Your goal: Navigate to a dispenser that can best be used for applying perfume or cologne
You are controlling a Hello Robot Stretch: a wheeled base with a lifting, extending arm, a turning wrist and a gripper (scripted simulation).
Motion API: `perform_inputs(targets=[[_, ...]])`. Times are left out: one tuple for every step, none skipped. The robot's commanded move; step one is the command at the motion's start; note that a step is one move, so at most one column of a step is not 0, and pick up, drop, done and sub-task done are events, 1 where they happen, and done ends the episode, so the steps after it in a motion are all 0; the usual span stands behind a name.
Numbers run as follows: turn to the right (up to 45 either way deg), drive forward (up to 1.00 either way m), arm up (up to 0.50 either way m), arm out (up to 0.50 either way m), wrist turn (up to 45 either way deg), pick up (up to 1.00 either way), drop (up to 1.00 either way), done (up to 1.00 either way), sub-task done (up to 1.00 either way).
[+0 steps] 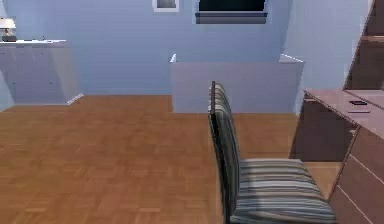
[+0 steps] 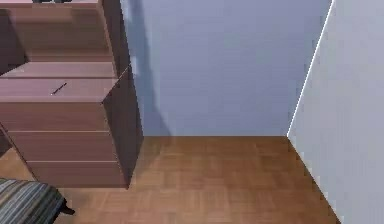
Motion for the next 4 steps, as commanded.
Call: perform_inputs(targets=[[-45.0, 0.0, 0.0, 0.0, 0.0, 0.0, 0.0, 0.0, 0.0], [-45.0, 0.0, 0.0, 0.0, 0.0, 0.0, 0.0, 0.0, 0.0], [-45.0, 0.0, 0.0, 0.0, 0.0, 0.0, 0.0, 0.0, 0.0], [-30.0, 0.0, 0.0, 0.0, 0.0, 0.0, 0.0, 0.0, 0.0]])
